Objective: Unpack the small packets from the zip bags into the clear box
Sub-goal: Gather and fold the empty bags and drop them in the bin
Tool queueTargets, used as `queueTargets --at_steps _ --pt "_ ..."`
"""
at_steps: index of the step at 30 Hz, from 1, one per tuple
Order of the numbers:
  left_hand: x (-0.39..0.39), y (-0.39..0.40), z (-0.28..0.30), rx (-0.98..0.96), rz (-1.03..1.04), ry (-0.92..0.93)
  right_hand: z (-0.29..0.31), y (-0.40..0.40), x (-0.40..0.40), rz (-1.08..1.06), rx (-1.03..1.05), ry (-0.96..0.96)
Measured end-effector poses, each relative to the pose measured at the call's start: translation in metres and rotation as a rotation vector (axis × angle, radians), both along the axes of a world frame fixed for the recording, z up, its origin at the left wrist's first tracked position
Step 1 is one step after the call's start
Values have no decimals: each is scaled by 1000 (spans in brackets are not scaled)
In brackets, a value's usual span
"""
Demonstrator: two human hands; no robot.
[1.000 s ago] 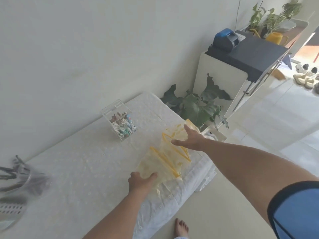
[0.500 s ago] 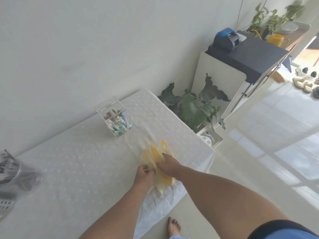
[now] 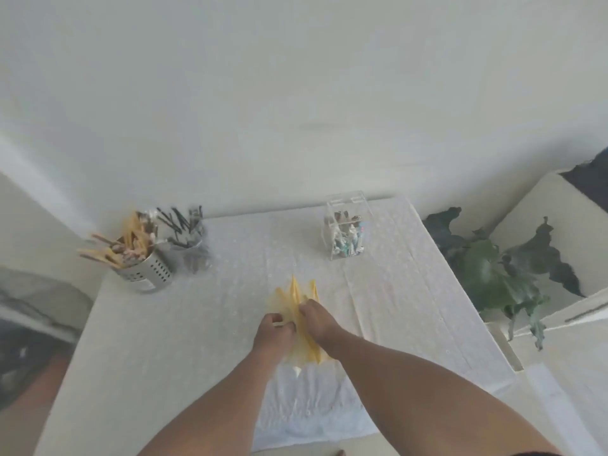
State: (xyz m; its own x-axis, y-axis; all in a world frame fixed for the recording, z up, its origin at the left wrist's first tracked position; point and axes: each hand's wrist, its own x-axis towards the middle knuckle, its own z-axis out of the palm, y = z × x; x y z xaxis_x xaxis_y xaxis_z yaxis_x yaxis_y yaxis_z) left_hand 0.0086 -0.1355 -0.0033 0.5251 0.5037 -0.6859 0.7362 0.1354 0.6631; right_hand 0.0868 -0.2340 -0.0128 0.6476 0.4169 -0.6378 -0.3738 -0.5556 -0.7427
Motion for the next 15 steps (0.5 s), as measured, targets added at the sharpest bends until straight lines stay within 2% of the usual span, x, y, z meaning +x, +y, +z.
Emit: queueTargets --at_steps 8,15 --pt "-122 95 0 14 408 -6 6 125 -76 467 -28 -39" --pt "-257 166 -4 -33 667 -27 12 232 -191 755 -58 -37"
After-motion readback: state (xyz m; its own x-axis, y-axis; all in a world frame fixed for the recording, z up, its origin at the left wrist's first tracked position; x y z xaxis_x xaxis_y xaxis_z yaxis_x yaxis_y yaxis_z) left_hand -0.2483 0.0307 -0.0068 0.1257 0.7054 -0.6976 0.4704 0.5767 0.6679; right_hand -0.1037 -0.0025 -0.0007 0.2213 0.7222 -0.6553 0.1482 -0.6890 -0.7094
